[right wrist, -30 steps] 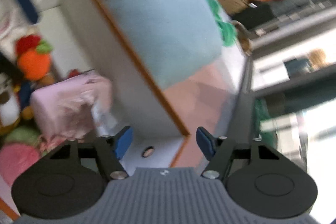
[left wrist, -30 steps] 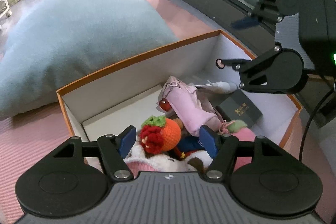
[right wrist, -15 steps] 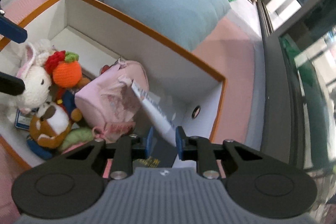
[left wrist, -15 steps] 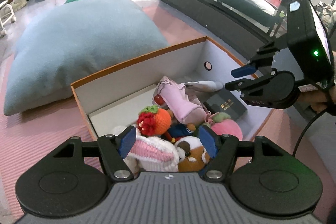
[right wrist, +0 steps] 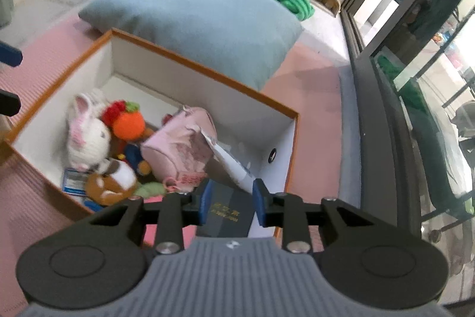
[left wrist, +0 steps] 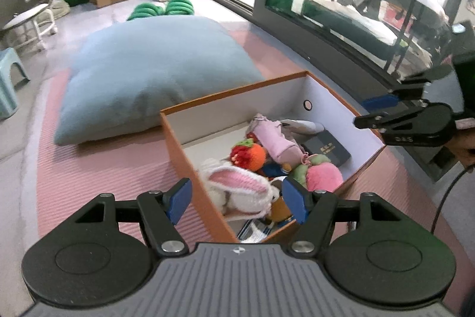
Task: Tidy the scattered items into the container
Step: 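Withdraw both tools from the box toward the gold box and photo card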
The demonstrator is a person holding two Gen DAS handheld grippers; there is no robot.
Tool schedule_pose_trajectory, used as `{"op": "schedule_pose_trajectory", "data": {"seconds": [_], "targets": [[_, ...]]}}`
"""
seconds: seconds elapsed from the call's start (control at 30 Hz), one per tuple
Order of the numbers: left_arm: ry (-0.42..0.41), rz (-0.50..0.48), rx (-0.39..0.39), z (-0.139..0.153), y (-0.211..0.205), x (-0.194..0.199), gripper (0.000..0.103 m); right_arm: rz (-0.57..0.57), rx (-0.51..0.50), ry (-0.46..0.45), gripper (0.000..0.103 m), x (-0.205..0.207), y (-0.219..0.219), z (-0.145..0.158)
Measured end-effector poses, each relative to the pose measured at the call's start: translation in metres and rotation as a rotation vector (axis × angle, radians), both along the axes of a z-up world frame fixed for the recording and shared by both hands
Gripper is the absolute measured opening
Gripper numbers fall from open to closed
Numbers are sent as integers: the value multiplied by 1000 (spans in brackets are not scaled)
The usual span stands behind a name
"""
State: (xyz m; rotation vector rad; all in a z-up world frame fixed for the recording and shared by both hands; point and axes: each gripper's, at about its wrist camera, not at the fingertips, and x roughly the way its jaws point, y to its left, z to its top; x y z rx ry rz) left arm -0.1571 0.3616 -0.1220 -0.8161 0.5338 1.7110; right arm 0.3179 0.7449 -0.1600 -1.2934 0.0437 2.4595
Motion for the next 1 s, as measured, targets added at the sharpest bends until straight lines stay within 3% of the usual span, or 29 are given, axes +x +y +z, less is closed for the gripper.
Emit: {"op": "schedule_pose_trajectory", "data": {"seconds": [0.37,1.0], "targets": [[-43,96,21,-13,-59,-5,81,-64,-73,136,41,52,-45,27],[-21,168,16,-67,-125,1,85,-130,-174,181,53,110,-103,2]]}}
